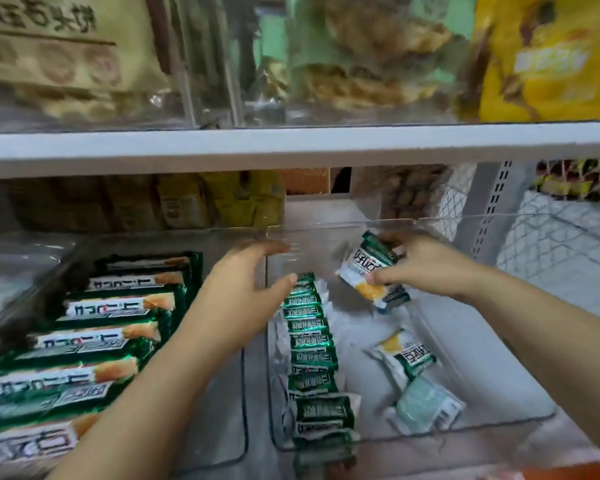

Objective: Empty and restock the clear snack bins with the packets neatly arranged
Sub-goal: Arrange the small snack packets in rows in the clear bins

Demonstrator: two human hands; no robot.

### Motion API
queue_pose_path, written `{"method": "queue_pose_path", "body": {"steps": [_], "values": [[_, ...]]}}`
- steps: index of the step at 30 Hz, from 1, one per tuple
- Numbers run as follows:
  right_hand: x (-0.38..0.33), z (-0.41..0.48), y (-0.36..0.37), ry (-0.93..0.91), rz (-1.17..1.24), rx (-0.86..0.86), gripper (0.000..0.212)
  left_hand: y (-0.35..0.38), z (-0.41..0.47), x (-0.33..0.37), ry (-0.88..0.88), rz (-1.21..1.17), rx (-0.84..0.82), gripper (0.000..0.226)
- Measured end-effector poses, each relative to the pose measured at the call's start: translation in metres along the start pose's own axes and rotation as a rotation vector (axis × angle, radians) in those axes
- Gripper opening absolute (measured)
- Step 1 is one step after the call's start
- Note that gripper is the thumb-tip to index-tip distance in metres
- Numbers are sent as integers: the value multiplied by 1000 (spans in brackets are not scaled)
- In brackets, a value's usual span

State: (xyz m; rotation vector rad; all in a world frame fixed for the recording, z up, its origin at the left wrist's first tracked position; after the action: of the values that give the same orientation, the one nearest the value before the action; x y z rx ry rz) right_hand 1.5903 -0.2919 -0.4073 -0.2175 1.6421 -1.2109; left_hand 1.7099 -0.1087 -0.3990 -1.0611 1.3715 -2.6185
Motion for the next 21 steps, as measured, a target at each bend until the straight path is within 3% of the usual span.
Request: {"method": "queue_pose_path", "body": {"steps": [8, 17, 21], "values": [[42, 57, 38, 90, -217, -42, 61, 17, 0, -25, -62, -160, -14, 33], [27, 81, 87, -67, -565, -228, 62, 20, -3, -27, -94, -279, -49, 24], [27, 68, 73, -107, -751, -77, 73, 20, -4, -26, -90, -302, -44, 22]]}}
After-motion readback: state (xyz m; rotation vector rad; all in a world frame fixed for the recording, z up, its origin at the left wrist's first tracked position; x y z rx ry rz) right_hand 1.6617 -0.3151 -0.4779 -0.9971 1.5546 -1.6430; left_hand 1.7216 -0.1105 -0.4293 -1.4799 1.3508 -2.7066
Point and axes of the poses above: each hand's wrist, its own z-axis towards the middle knuckle, its own y-axis out of the palm, x = y × z, the point moved 9 cm from there along z, towards the middle knuckle, and after that the axes turned 3 degrees about y, right-handed, at the moved point
